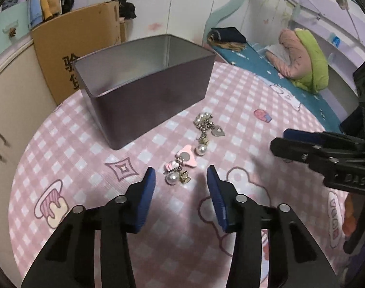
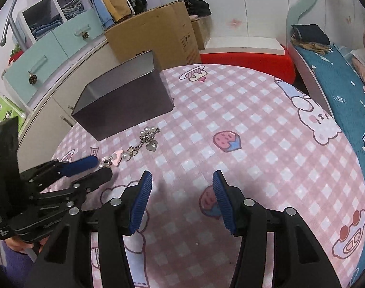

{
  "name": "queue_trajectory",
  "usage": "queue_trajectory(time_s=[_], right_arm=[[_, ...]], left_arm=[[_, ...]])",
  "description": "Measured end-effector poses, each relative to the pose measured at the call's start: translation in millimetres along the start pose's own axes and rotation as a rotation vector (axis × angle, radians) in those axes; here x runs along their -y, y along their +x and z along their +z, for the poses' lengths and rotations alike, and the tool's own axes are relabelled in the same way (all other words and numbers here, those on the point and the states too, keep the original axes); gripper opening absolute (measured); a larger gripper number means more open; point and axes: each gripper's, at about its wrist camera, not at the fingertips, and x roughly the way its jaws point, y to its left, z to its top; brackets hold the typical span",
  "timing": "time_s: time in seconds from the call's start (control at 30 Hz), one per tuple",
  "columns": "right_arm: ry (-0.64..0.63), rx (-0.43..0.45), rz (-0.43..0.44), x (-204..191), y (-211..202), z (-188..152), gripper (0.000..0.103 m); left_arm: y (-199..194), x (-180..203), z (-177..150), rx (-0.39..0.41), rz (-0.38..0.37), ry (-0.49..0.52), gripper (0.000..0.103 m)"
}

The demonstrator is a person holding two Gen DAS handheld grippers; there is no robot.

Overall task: Organize jewelry
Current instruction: 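Move both open grippers back toward the pearl earrings on the table, then grasp a pearl earring with the left gripper while the right gripper grasps a pink-bow earring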

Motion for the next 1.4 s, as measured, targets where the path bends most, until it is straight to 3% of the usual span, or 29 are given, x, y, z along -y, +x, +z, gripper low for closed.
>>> queue_trajectory(time_s=[0.27, 0.53, 0.9, 1.4], right_arm=[[-0.003, -0.008, 0.012, -1.3, 1.7, 0.6, 0.052], [-0.012, -0.017, 0.012, -9.7, 6.6, 0.7, 0.052], [-0.065, -0.026, -0.008, -33.5, 14.4, 4.4, 0.052], [-0.208, -0.047, 0.052, -111.6, 45.7, 2.2, 0.050]], left_arm=[[0.5, -5.2, 0.8, -0.001, 0.007, 0.009, 0.019], [-8.8, -18.0, -7.2, 0.003, -0.053, -0.036, 0.017], [-39.0, -35.7, -11.3, 0.064, -0.057, -0.079, 0.017], [-66.3, -65.5, -15.3, 0.117, -0.044, -0.142, 0.017]])
